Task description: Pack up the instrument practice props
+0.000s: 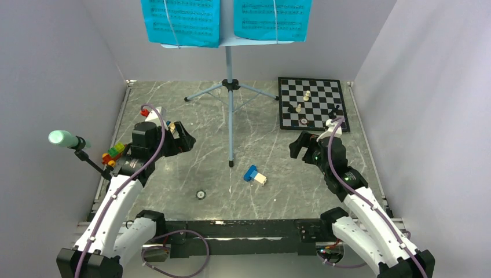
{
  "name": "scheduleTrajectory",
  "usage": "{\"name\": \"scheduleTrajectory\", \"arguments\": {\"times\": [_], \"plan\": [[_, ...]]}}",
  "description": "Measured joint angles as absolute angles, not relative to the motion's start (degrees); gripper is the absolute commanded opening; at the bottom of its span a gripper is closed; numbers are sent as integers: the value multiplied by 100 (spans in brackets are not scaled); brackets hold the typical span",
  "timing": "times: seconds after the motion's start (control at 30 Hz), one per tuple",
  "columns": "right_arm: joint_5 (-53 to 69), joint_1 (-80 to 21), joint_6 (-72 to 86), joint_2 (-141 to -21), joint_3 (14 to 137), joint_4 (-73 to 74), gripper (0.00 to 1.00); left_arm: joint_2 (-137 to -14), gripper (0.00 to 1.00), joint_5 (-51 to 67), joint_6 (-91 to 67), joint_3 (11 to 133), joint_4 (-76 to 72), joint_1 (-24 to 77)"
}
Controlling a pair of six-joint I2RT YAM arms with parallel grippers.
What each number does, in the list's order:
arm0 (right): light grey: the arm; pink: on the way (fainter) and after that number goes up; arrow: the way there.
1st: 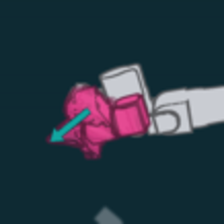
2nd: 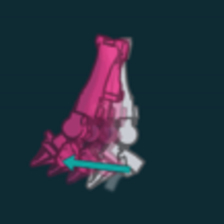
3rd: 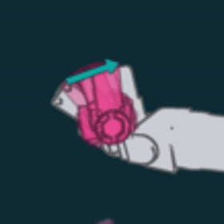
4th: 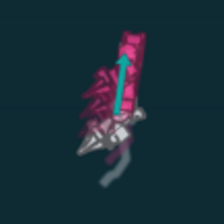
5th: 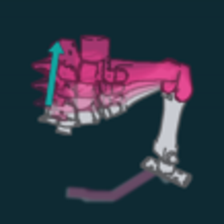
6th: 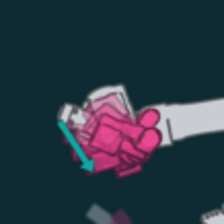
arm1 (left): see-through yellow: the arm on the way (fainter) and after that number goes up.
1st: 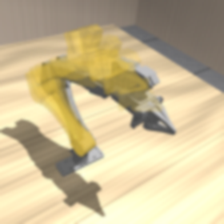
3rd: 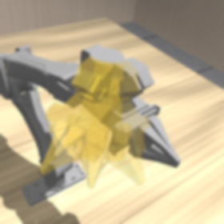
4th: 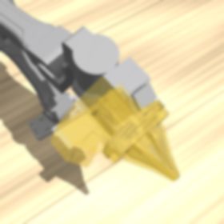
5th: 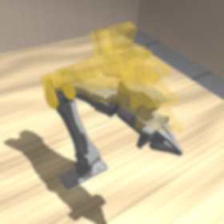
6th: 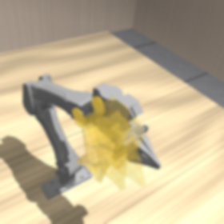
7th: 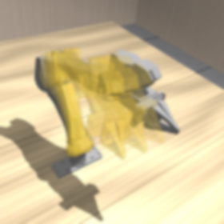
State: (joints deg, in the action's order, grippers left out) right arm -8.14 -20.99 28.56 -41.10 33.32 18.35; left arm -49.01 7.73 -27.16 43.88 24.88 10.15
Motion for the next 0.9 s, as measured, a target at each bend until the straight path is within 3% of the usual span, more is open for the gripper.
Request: {"name": "scheduleTrajectory", "arguments": {"times": [0.53, 0.9], "plan": [[-788, -2102, 2851, -4018, 3332, 1752, 100, -4661, 99, 613, -2578, 4381, 2480, 1203], [-624, -2099, 2812, -4064, 3332, 1747, 100, -4421, 99, -1868, -2727, 4580, 3529, 2904]]}}
